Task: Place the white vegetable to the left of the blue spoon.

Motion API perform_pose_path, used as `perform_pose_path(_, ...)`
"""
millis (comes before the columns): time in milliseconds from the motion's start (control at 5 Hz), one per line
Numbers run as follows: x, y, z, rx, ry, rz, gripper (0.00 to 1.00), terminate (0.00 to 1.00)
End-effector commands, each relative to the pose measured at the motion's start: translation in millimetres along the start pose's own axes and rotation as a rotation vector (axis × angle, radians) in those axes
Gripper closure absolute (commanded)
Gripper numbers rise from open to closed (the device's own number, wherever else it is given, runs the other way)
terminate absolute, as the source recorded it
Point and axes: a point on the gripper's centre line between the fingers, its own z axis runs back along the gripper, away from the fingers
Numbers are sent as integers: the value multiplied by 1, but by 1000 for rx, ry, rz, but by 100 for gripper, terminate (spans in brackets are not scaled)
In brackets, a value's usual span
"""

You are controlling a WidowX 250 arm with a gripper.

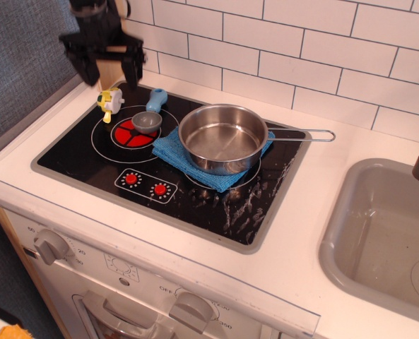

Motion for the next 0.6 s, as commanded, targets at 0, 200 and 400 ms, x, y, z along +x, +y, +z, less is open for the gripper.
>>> perform_pose_path(0,-2,-9,51,12,-106,-14,0,0)
perform_pose_path(200,-2,-9,51,12,-106,-14,0,0)
perform_pose_path(400,-2,-9,51,12,-106,-14,0,100)
